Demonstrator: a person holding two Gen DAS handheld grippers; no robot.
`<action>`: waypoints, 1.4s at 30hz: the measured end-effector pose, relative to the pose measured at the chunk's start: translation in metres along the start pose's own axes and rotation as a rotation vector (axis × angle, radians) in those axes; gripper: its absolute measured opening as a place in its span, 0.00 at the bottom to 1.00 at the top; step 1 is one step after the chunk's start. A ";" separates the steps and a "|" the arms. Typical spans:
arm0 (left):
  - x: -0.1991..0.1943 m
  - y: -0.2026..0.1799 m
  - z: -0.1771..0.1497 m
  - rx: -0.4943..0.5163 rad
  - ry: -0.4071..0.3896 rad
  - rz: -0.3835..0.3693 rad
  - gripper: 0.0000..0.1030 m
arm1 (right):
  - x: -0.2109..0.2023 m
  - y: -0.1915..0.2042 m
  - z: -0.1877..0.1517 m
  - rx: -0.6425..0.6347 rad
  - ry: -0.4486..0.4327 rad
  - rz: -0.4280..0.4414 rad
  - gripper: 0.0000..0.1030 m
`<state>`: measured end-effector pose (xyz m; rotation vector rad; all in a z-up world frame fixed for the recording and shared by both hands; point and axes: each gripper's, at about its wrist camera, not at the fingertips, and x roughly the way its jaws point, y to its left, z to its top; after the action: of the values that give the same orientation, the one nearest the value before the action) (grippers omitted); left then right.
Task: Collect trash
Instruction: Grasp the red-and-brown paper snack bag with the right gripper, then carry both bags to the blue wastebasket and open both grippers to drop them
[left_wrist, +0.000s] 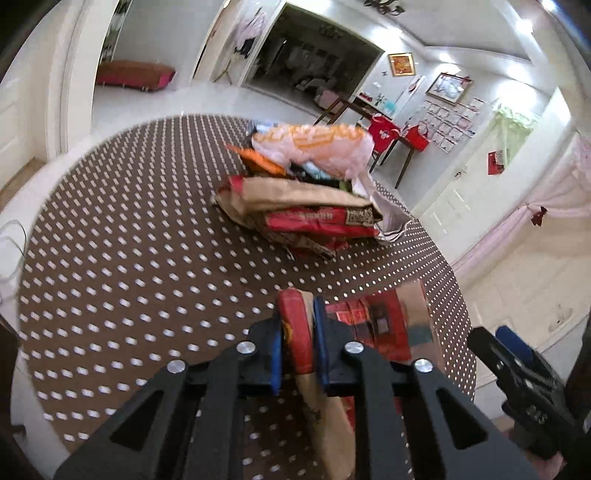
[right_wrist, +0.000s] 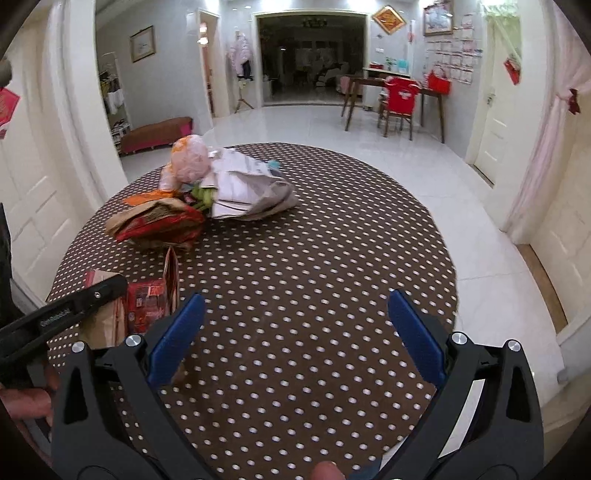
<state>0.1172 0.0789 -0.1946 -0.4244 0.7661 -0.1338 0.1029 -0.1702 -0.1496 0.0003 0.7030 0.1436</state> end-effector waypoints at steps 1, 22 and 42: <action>-0.006 0.001 0.000 0.015 -0.012 0.006 0.13 | 0.000 0.005 0.003 -0.012 -0.007 0.026 0.94; -0.095 0.074 0.015 0.028 -0.183 0.177 0.12 | 0.102 0.161 0.054 -0.670 0.097 0.227 0.67; -0.107 -0.006 0.036 0.143 -0.259 0.092 0.12 | 0.017 0.010 0.080 -0.158 0.016 0.591 0.28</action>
<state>0.0655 0.1138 -0.1003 -0.2635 0.5164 -0.0457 0.1658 -0.1541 -0.0984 0.0557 0.6896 0.7659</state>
